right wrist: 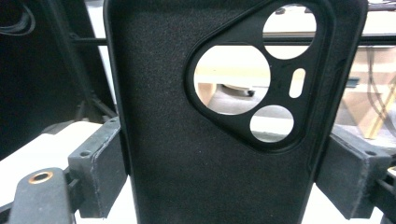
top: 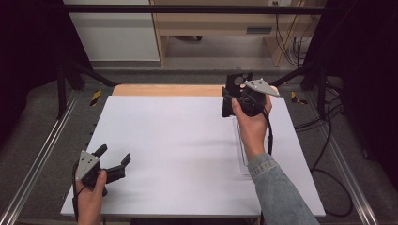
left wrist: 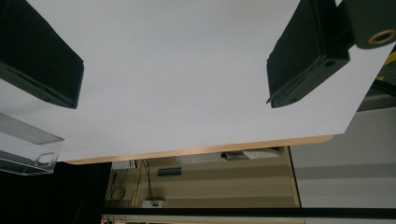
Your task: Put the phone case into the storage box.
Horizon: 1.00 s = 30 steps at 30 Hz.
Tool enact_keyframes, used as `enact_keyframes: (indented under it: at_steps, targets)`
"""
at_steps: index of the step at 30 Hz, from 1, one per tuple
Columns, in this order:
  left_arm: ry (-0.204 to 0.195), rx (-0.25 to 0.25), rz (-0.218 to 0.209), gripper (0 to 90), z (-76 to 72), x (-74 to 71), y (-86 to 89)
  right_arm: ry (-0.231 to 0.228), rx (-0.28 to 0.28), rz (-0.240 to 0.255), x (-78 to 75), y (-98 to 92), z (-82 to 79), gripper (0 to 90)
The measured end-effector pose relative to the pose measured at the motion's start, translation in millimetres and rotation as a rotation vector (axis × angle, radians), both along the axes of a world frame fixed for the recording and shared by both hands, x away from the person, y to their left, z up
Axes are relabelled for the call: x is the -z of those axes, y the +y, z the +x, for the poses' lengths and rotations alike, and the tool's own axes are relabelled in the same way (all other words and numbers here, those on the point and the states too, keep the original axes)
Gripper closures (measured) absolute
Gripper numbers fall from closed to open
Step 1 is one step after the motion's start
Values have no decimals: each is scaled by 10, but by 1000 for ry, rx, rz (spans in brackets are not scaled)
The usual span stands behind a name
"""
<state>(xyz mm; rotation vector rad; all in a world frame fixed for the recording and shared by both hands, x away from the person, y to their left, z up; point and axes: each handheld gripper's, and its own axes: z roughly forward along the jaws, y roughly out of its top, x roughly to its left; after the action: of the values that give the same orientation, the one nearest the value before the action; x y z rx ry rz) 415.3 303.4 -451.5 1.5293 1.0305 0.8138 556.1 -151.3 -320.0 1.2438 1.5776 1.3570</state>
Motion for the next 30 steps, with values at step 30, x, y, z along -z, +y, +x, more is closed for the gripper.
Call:
enact_keyframes:
  at_steps: [30]
  targets:
    - [1,24,3,42,5,8,-25,30,134,-22,221,-363,357,143]
